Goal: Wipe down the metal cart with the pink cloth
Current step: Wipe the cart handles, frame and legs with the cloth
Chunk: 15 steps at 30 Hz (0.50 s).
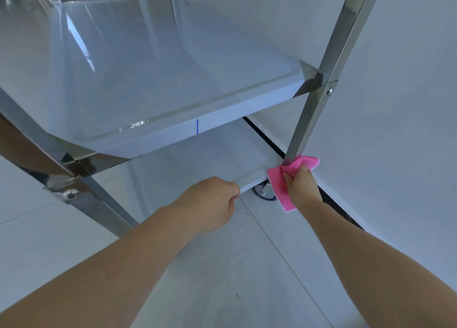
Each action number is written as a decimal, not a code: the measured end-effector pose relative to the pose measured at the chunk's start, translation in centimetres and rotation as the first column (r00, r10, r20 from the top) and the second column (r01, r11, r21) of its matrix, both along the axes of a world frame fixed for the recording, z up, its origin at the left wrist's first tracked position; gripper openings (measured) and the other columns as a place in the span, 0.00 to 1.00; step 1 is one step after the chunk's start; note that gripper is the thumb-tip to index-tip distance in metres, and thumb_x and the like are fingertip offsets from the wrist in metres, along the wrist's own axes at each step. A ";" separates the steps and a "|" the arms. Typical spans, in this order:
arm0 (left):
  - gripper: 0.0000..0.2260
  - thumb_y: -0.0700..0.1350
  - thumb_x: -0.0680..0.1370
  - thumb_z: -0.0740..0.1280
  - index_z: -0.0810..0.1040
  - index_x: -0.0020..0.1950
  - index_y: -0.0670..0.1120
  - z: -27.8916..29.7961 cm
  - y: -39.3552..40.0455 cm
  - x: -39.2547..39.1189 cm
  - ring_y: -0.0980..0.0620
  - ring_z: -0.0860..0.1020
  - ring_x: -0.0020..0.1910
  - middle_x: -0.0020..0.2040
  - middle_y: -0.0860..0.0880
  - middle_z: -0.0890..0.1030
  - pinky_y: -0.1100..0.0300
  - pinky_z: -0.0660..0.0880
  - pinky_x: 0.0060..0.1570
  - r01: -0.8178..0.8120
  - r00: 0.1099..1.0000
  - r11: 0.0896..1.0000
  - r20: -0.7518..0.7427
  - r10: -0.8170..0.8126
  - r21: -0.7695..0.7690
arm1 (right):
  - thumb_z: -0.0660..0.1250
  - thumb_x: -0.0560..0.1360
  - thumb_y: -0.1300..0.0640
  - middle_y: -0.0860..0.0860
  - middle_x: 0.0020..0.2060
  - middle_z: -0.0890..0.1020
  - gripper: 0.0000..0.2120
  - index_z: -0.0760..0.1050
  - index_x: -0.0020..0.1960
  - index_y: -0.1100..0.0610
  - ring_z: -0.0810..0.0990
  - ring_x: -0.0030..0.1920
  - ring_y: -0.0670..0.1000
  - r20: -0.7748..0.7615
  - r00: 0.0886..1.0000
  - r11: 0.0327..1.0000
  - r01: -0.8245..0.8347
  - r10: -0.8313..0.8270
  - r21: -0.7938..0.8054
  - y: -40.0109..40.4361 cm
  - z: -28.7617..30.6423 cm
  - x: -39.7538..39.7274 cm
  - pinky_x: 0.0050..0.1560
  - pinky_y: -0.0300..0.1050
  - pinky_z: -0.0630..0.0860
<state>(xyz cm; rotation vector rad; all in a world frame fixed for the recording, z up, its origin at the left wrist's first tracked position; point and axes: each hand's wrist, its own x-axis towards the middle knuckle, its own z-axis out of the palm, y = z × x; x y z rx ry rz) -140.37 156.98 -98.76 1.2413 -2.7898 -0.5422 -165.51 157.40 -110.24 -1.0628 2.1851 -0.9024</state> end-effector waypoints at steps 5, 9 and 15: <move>0.09 0.43 0.76 0.60 0.78 0.52 0.45 1.2 0.5 -1.5 0.45 0.77 0.44 0.47 0.46 0.79 0.55 0.75 0.43 0.024 0.994 1.000 -0.108 -0.024 0.002 | 0.60 0.77 0.52 0.51 0.37 0.76 0.08 0.70 0.44 0.55 0.73 0.38 0.53 -0.196 0.978 0.996 -0.082 0.076 -0.022 3.0 4.2 -0.6 0.40 0.44 0.68; 0.10 0.44 0.76 0.63 0.75 0.56 0.47 5.8 2.4 -4.2 0.48 0.77 0.49 0.50 0.51 0.76 0.57 0.73 0.46 0.087 0.967 0.994 -0.246 -0.067 0.070 | 0.62 0.77 0.52 0.48 0.33 0.75 0.09 0.71 0.40 0.55 0.73 0.34 0.49 -0.242 0.945 0.973 -0.230 0.219 -0.018 8.1 12.0 0.1 0.35 0.37 0.66; 0.16 0.54 0.73 0.67 0.72 0.59 0.54 23.0 6.1 -7.2 0.58 0.76 0.51 0.54 0.54 0.77 0.62 0.73 0.50 0.188 0.906 0.948 -0.419 -0.066 0.256 | 0.64 0.73 0.56 0.55 0.35 0.74 0.09 0.75 0.40 0.62 0.74 0.35 0.50 -0.212 0.945 0.948 -0.283 0.250 -0.144 15.1 32.2 3.2 0.36 0.40 0.69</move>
